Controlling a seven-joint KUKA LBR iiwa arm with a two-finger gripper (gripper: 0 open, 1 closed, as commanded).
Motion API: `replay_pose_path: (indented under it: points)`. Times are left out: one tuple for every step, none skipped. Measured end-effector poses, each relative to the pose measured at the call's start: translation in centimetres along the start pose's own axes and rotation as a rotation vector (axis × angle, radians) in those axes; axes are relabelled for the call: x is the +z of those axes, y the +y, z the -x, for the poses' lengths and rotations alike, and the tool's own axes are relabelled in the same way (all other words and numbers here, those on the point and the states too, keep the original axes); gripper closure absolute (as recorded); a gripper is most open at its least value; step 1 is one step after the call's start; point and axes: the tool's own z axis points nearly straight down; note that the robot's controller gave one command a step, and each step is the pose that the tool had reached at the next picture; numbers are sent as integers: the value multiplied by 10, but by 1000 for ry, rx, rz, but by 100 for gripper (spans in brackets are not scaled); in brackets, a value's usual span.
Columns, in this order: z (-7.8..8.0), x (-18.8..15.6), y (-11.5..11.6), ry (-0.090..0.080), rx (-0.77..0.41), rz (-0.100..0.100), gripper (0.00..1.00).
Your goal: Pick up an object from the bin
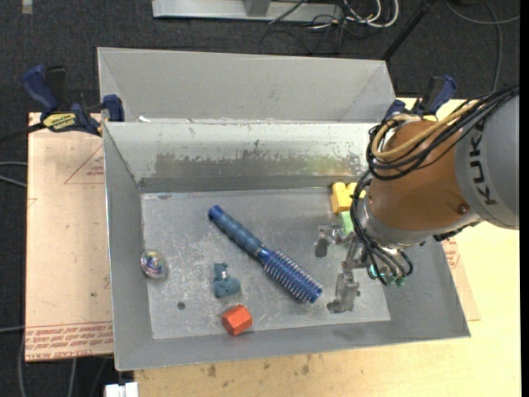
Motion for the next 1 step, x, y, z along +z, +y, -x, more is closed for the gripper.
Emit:
replay_pose_path:
  points:
    - [2, 82, 27, -2, 10, 1, 0]
